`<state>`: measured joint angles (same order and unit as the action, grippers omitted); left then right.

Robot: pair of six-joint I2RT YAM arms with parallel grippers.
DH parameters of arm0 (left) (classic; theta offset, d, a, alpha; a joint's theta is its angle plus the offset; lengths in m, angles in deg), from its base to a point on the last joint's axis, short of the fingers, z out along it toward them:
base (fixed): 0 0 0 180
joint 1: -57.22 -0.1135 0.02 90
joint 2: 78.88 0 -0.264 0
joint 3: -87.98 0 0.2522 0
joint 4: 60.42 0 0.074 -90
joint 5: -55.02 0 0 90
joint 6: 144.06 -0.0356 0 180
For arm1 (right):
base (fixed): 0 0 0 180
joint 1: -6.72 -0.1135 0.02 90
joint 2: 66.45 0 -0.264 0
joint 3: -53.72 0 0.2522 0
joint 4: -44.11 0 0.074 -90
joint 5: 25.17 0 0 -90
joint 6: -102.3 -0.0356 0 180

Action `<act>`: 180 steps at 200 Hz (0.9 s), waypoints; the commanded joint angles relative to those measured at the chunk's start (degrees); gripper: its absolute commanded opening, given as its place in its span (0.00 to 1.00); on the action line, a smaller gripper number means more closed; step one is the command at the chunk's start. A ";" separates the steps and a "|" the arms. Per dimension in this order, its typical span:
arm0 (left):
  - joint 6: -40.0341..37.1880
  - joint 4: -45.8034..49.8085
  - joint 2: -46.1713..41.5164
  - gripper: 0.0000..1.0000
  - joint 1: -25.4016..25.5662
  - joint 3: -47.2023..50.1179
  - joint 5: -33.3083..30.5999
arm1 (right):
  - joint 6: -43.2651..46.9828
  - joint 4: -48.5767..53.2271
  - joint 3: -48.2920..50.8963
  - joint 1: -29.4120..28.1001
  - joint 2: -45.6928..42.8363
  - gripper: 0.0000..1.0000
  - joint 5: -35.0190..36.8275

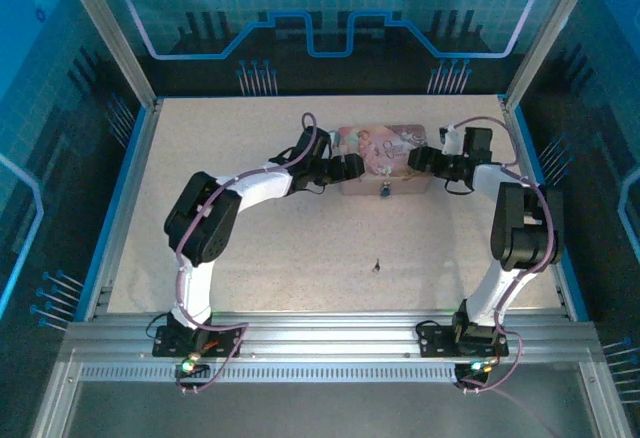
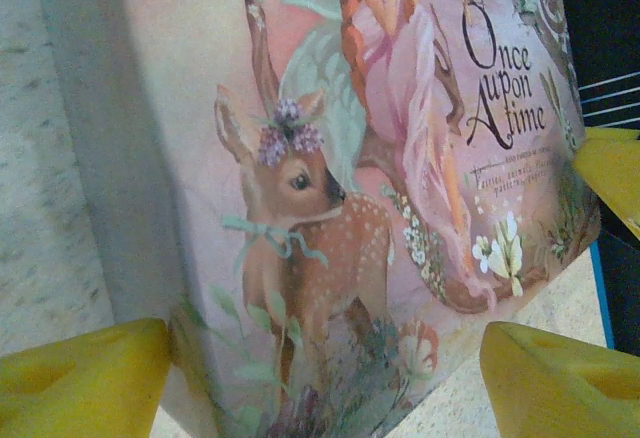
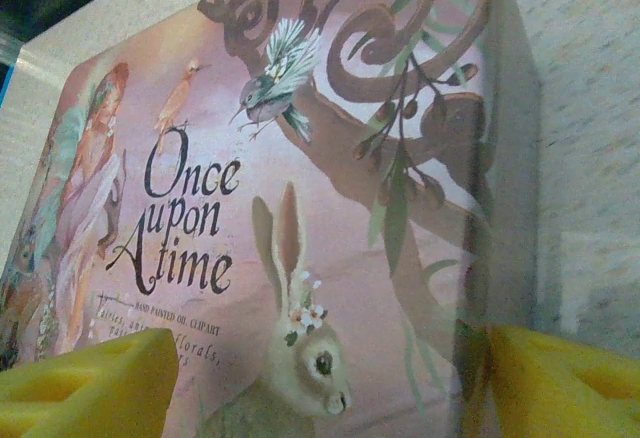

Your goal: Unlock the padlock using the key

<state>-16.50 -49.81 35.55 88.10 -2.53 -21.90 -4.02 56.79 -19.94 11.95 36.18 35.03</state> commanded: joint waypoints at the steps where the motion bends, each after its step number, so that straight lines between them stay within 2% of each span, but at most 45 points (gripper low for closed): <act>1: 0.24 -2.53 -4.86 0.82 1.12 3.75 3.10 | -1.67 0.04 2.08 -6.18 -3.76 0.80 -7.55; 61: 0.00 -1.26 -15.14 0.83 0.09 16.38 0.27 | -4.91 -2.94 9.14 -15.35 -8.58 0.80 -4.80; 87: 0.05 -0.80 -18.43 0.84 -1.24 20.86 -1.31 | -5.98 -3.92 13.03 -20.34 -11.67 0.80 -1.45; 148: 0.32 -0.06 -22.94 0.86 -4.30 26.95 -2.94 | -9.51 -4.85 19.37 -30.74 -17.82 0.81 6.06; 180: 0.67 0.70 -25.12 0.88 -5.77 29.75 -4.77 | -11.42 -6.56 22.12 -33.86 -19.30 0.81 7.66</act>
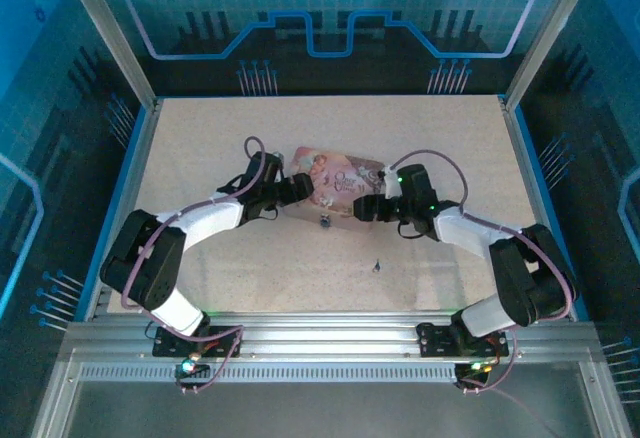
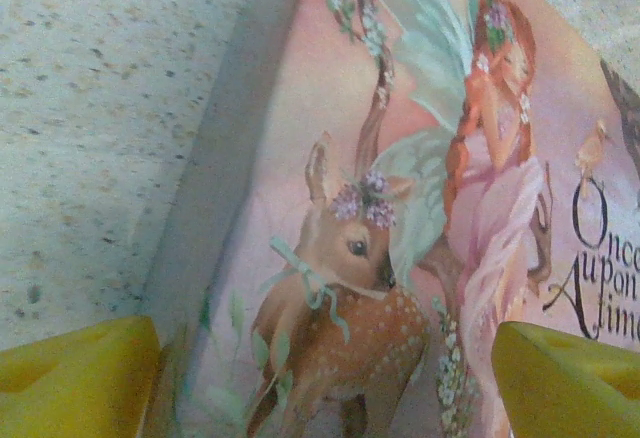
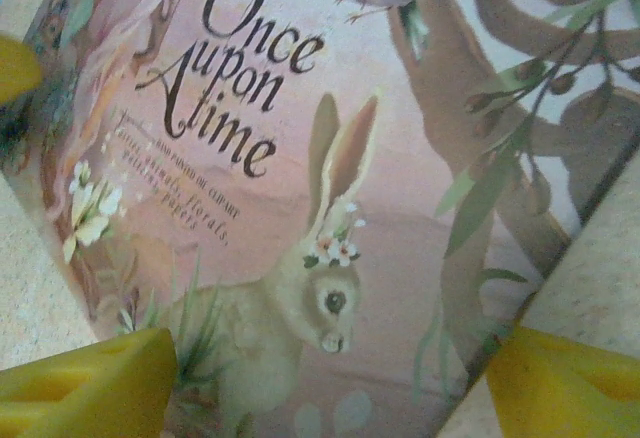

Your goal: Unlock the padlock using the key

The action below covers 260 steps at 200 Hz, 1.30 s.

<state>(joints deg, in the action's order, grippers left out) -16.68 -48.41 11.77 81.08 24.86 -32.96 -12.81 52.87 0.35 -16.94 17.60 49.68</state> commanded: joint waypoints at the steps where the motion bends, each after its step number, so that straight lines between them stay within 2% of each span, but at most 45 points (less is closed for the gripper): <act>1: 0.89 -0.70 -1.35 0.88 1.18 2.40 6.31 | -2.65 -2.65 1.83 -5.02 -0.73 0.81 -6.94; 35: 0.65 -0.88 -2.60 0.90 0.18 3.14 6.83 | -2.51 -2.27 1.27 -5.85 -0.42 0.81 -6.58; 93: -0.70 0.92 -6.03 0.99 -0.88 3.18 4.88 | -1.67 3.14 -0.52 -5.19 -1.94 0.84 -1.55; 110: -1.26 2.35 -7.77 0.99 -1.44 3.15 3.83 | -1.43 5.30 -1.24 -4.31 -2.63 0.88 -0.47; 133: -1.91 4.17 -11.30 0.99 -1.89 4.04 1.17 | -1.24 8.26 -1.41 -2.95 -5.75 1.00 1.97; 160: -2.32 5.61 -16.46 0.99 -2.07 5.45 -0.77 | -0.59 12.93 -1.34 -0.69 -11.12 1.00 3.62; 184: -2.37 7.49 -20.72 0.99 -1.97 6.17 1.49 | -0.22 19.86 -1.59 0.02 -16.16 1.00 5.77; 195: -2.07 8.33 -22.62 0.99 -1.45 6.56 3.36 | -0.75 23.61 -1.35 -0.01 -18.37 0.99 6.78; 209: -1.97 10.33 -24.85 0.99 -0.02 7.02 4.63 | -1.65 27.46 -0.63 -0.18 -20.81 0.94 7.05; 231: -0.81 13.29 -28.27 0.99 4.04 8.35 3.87 | -3.00 33.48 1.03 -1.74 -24.53 0.91 8.19; 249: 2.45 12.43 -30.52 0.99 7.23 11.31 3.70 | -4.72 38.22 2.49 -3.85 -26.50 0.91 9.73; 260: 4.45 11.14 -31.45 0.99 8.99 13.45 3.15 | -5.77 39.79 3.57 -5.47 -27.15 0.87 10.25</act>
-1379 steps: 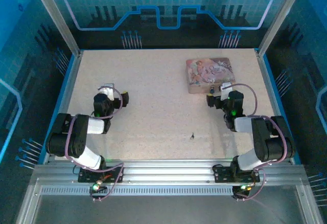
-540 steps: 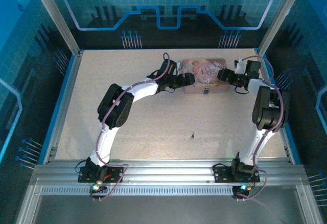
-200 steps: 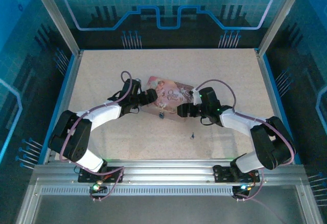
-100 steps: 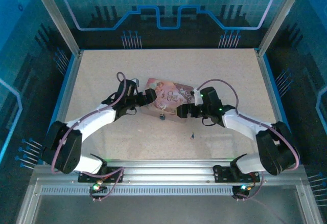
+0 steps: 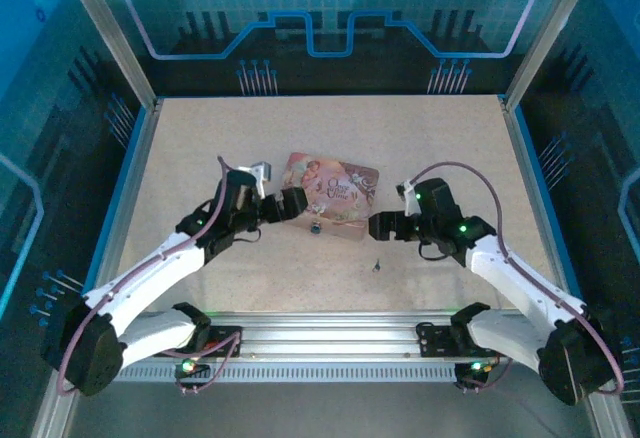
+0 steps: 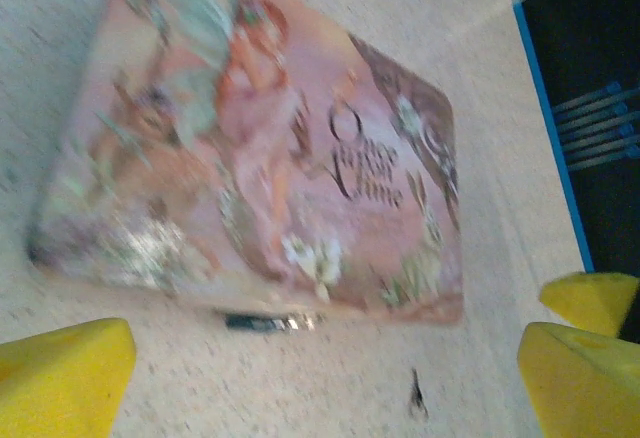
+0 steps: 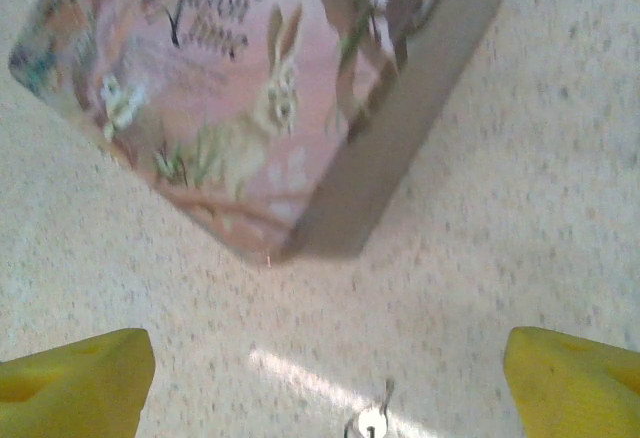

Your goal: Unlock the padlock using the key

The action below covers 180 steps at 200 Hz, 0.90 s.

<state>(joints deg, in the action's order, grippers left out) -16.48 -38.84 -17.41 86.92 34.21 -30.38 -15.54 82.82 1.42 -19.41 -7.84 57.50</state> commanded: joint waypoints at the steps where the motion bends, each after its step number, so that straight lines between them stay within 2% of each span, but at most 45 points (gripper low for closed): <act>1: 4.47 1.36 -2.34 0.99 3.34 4.26 0.49 | -3.16 9.98 2.68 -3.20 -1.73 0.86 2.51; 34: 9.45 -4.93 -1.66 0.99 8.14 8.84 -1.54 | -8.63 7.33 7.20 -8.12 -1.69 0.81 2.98; 70: 11.15 -9.68 2.14 0.99 11.02 9.34 -2.49 | -13.65 0.50 9.63 -10.64 1.74 0.74 1.96; 110: 11.22 -11.45 4.60 0.99 11.93 9.15 -2.58 | -16.29 -2.39 8.96 -12.61 6.63 0.65 3.64; 180: 11.42 -11.77 4.64 0.99 11.88 9.96 -3.11 | -18.38 -5.61 8.76 -12.81 11.73 0.52 3.86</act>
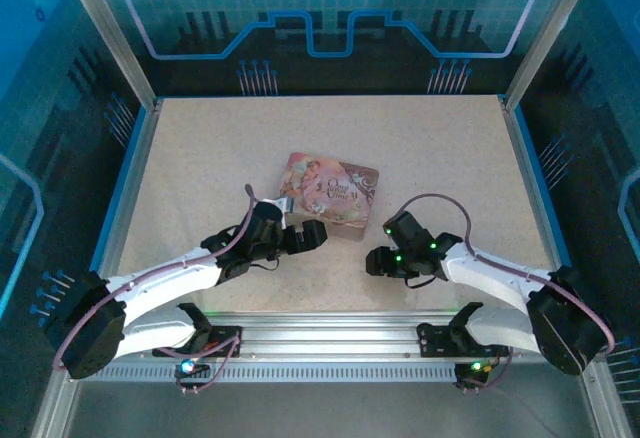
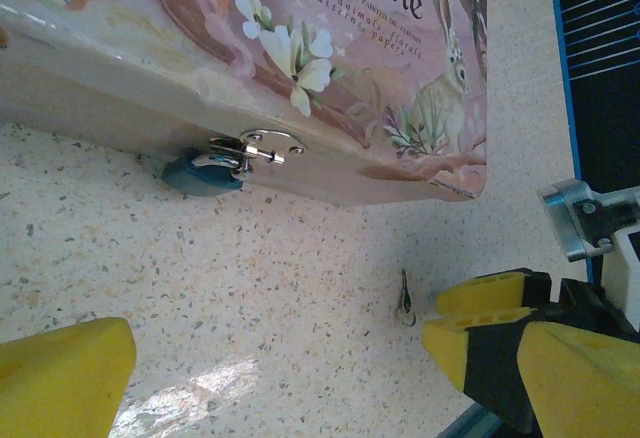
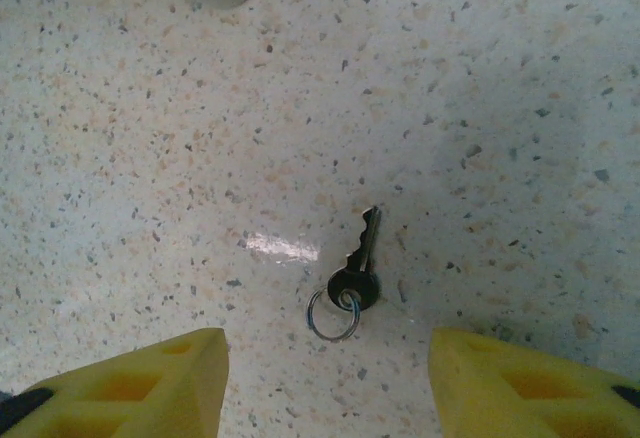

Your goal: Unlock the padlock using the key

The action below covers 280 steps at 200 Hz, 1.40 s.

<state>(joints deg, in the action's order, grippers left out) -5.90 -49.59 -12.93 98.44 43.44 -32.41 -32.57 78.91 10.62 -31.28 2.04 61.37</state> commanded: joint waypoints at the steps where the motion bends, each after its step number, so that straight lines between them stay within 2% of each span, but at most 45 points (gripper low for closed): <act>1: 0.82 -1.02 0.15 0.99 0.41 0.73 -1.07 | -1.36 -1.75 -0.49 -0.94 1.97 0.52 -0.03; 101: 0.48 -0.55 0.32 0.99 0.39 0.38 -1.40 | -1.98 -0.78 -3.04 -2.76 8.22 0.32 -0.33; 280: 0.27 0.41 -0.74 0.99 0.35 1.18 -2.03 | -2.95 2.60 -7.79 -7.76 11.83 0.27 4.63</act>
<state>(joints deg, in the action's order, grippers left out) -5.92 -49.55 -12.93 98.44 43.63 -33.27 -34.49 84.17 4.37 -36.73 11.85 69.00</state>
